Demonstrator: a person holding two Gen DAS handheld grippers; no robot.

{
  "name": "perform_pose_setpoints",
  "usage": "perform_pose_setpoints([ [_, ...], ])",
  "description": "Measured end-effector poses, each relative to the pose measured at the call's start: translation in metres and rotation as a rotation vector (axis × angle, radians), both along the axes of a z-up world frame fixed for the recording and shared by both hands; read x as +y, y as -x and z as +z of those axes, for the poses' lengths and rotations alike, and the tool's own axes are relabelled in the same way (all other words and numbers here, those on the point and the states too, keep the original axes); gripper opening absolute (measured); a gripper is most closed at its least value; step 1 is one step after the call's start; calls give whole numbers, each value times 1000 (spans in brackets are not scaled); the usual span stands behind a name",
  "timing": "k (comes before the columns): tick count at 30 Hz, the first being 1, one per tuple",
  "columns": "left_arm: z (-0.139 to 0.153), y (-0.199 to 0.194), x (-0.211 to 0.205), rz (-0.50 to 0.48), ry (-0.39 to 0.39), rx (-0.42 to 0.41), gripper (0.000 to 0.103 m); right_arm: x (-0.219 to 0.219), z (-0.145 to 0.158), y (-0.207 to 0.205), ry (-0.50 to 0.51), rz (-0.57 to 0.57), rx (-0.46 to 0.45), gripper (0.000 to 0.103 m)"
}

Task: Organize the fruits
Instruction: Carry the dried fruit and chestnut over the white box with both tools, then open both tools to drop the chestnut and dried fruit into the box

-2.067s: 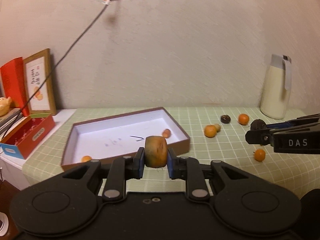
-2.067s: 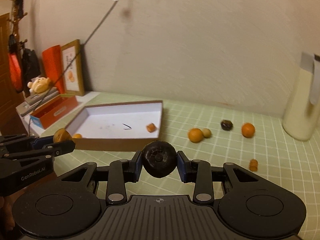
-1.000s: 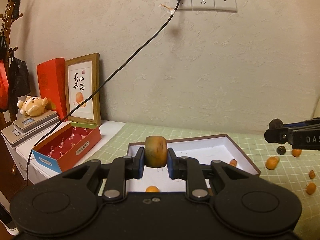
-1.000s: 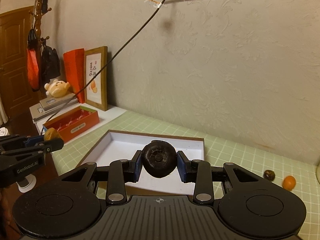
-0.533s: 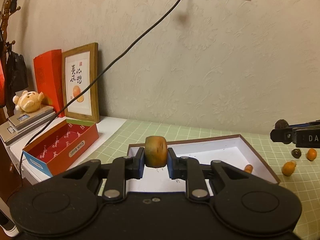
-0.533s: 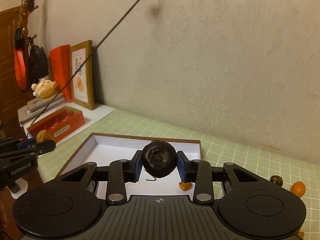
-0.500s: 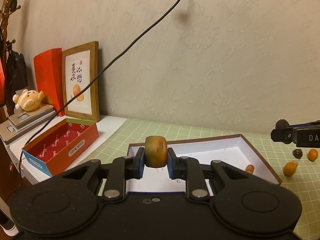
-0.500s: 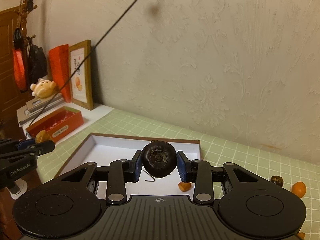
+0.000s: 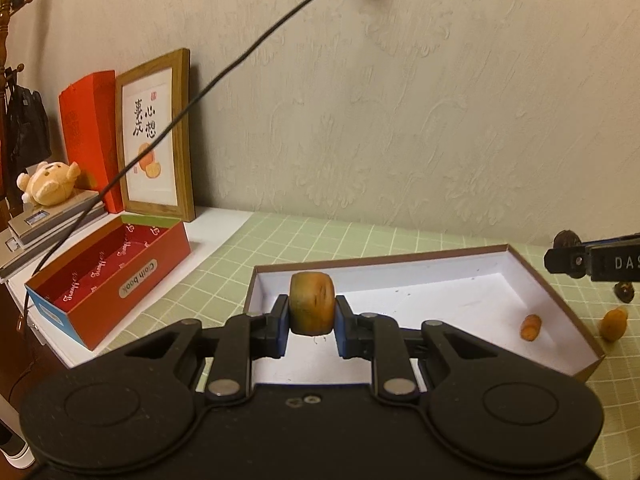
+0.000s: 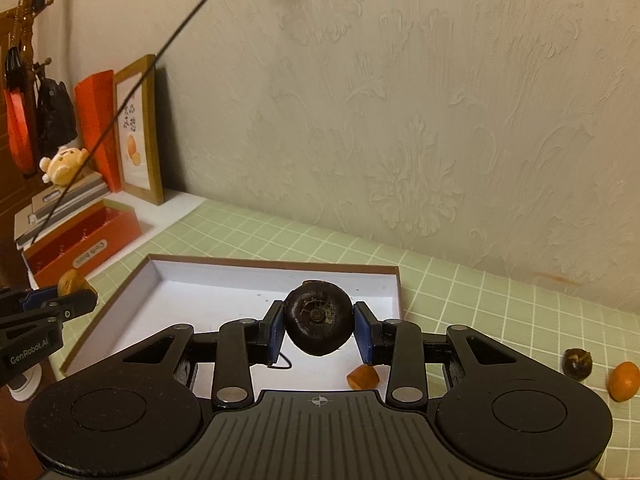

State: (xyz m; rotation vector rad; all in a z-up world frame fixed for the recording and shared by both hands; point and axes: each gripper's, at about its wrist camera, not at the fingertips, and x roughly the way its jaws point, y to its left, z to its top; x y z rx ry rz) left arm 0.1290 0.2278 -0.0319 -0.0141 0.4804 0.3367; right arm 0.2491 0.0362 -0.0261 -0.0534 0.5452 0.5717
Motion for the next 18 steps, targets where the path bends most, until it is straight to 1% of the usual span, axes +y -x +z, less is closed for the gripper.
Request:
perform_pose_setpoints([
  [14,-18,-30,10,1,-14,47,13,15,-26,-34,15,-6,39,37],
  [15,-19,-33,10,0,-12,53,17,15,-28,-36,15,-7,41,37],
  [16,-21,-36,10,-1,-17,63,26,16,-29,-37,11,-8,35,40],
  [17,-22,-37,9,11,-33,67,63,17,-30,-39,15,-17,17,54],
  [18,-23,-35,7,45,-62,42,96,18,-31,-41,33,-39,9,103],
])
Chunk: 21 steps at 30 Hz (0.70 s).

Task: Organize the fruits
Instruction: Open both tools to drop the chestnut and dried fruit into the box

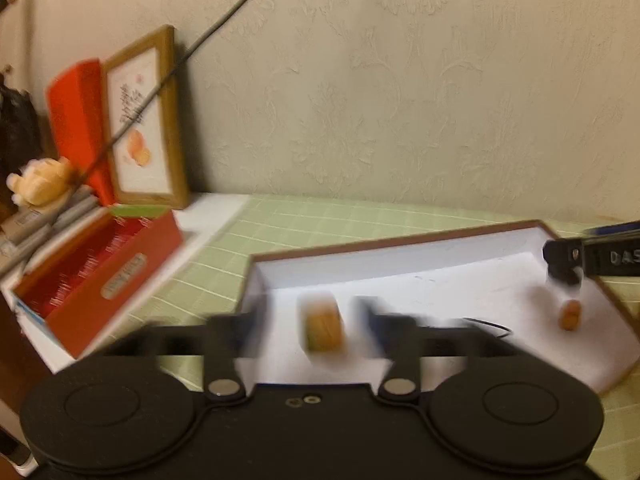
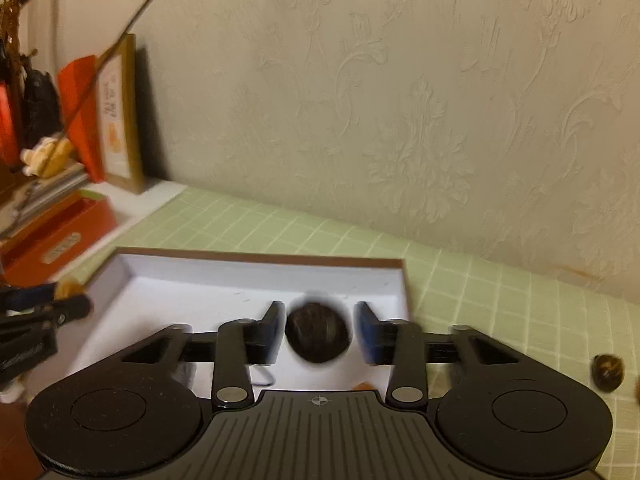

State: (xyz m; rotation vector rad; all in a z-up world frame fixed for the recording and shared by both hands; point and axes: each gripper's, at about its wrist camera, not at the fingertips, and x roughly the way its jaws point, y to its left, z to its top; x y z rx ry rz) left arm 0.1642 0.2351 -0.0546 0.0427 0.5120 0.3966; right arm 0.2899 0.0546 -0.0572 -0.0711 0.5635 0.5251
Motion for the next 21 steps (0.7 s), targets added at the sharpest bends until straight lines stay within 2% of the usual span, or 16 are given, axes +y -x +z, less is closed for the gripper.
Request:
perform_pose_setpoints([
  [1,0,4,-2,33,-37,-41,94,0,-1,-1,14,-50,-34,103],
  [2,-1,6,-2,47,-56,-52,97,-1,-3,-1,8,-68,-64,103],
  [4,-2,5,4,37,-19,-43,97,-2,-7,-9,-1,-52,-32,103],
  [6,-5,4,6,44,-17,-34,97,-2,-11,-15,-7,-51,-12,103],
  [14,-7,-1,13,37,1,-24,97,2,-18,-19,-14,-30,-2,103],
  [21,2,10,7,40,6,-30,97,1,-11,-3,-11,-12,-3,103],
])
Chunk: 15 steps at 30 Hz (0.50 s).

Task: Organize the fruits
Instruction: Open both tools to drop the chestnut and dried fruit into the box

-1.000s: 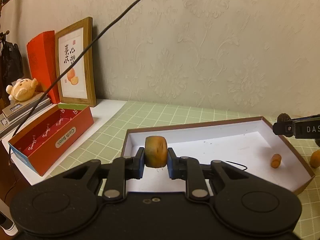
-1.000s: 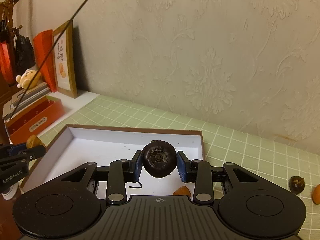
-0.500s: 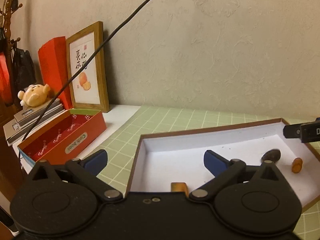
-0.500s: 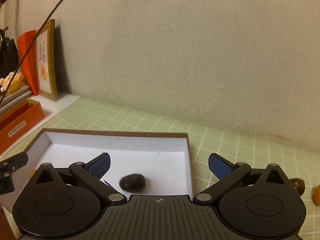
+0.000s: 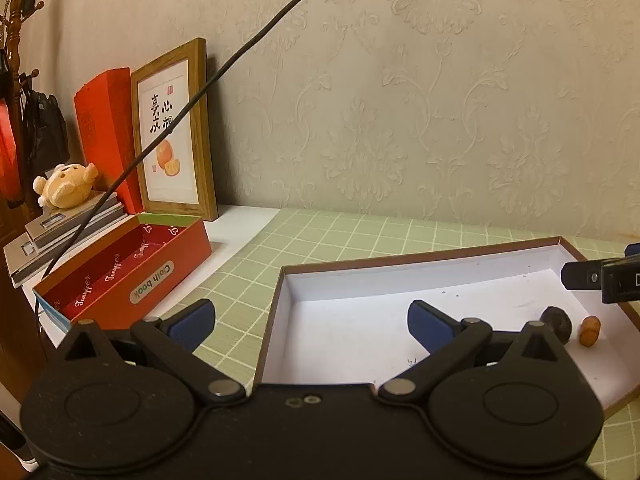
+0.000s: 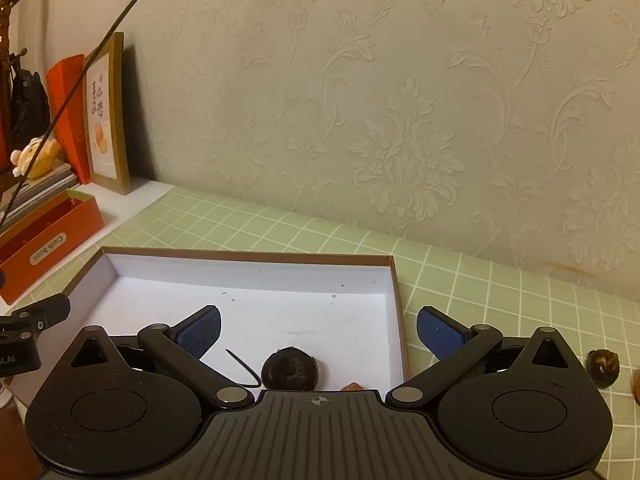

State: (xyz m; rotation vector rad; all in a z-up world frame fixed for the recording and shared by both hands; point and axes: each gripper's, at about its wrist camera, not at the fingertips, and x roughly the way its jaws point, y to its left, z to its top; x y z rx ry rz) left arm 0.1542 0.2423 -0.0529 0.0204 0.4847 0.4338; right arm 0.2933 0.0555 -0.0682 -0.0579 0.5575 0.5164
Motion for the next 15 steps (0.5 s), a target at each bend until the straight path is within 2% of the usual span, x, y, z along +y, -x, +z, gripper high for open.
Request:
perform_pose_setpoints([
  [6,9,11,-9,8,-19,-16,97,-12,11,13,-21,-4,-14,103],
  [15,23,33,-41,-32,-24,-18,97,-38,34,63,-2,9,-119,103],
])
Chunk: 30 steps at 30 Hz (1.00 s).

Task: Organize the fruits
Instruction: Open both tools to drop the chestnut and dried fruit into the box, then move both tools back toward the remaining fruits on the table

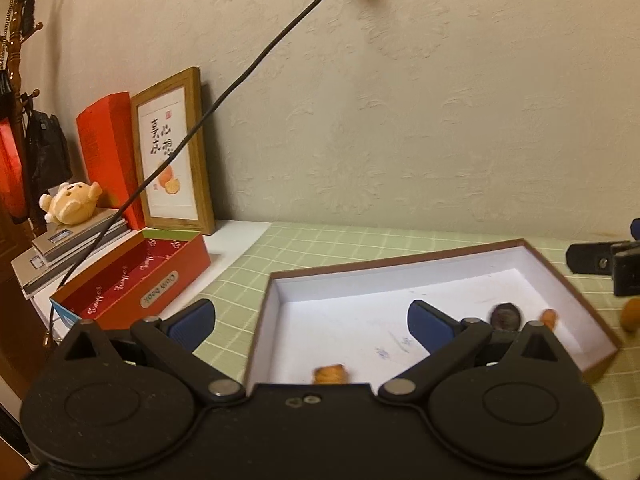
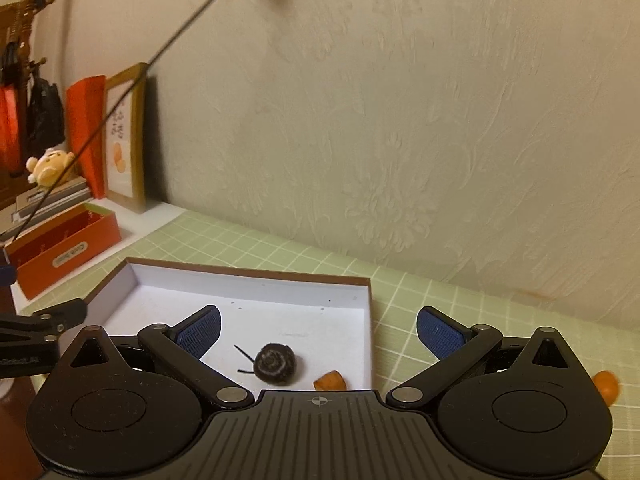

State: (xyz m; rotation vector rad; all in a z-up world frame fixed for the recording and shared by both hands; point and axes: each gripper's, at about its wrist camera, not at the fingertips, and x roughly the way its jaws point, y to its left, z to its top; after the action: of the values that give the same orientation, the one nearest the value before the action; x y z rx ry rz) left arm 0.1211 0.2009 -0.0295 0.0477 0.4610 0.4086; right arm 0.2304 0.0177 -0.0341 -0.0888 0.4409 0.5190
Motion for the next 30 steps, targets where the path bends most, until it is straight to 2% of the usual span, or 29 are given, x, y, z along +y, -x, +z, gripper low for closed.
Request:
perform_pose_setpoints([
  [12,9,15,-48,-57,21,-37,97,-40,1,41,6,-26,-11,103],
  [30,-2,2,-117,-227,31,-9,97,-125,-17,51,30,-238,47,103],
])
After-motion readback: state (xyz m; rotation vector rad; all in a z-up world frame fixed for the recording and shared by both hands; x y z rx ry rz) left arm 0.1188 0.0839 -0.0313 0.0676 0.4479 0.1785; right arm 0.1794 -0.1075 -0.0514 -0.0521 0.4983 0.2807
